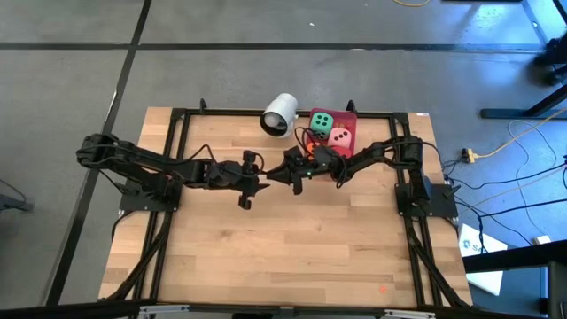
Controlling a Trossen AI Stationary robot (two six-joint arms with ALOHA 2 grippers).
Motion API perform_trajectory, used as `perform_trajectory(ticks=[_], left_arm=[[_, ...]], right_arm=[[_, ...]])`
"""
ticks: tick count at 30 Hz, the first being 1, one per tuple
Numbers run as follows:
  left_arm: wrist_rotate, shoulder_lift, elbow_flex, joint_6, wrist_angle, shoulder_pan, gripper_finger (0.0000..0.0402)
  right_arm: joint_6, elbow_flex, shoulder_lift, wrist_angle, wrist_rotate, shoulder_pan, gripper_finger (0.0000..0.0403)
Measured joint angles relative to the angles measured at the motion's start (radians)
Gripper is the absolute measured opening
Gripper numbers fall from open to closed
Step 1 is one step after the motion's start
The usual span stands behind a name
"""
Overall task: Pick & Place Dice
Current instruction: Put the small blue dice into the red bin
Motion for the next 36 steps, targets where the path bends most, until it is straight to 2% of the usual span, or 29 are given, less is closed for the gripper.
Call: perform_trajectory(ticks=[7,15,20,25,28,31,36], left_arm=[[-0.024,-0.054,0.000,0.000,0.001,0.000,0.0165],[-0.017,-0.178,0.002,-0.060,-0.094,0.004,0.0165],[-0.004,-0.237,0.002,-0.091,-0.147,0.002,0.0164],[0.045,-0.272,0.002,-0.135,-0.188,0.014,0.0161],[0.083,-0.295,0.002,-0.164,-0.212,0.029,0.0163],[0.114,-0.318,0.002,-0.190,-0.223,0.046,0.0164],[0.141,-0.349,0.002,-0.212,-0.258,0.078,0.0159]], right_arm=[[0.000,0.002,-0.004,0.004,-0.037,0.000,0.0060],[-0.004,-0.001,-0.027,-0.004,-0.090,0.003,0.0060],[-0.019,0.000,-0.040,-0.005,-0.084,-0.011,0.0060],[-0.018,0.000,-0.093,-0.017,-0.153,-0.035,0.0059],[-0.063,0.000,-0.160,-0.110,-0.161,-0.047,0.0052],[-0.159,0.000,-0.257,-0.284,-0.142,-0.054,0.0051],[-0.367,0.000,-0.459,-0.630,0.022,-0.056,0.0051]])
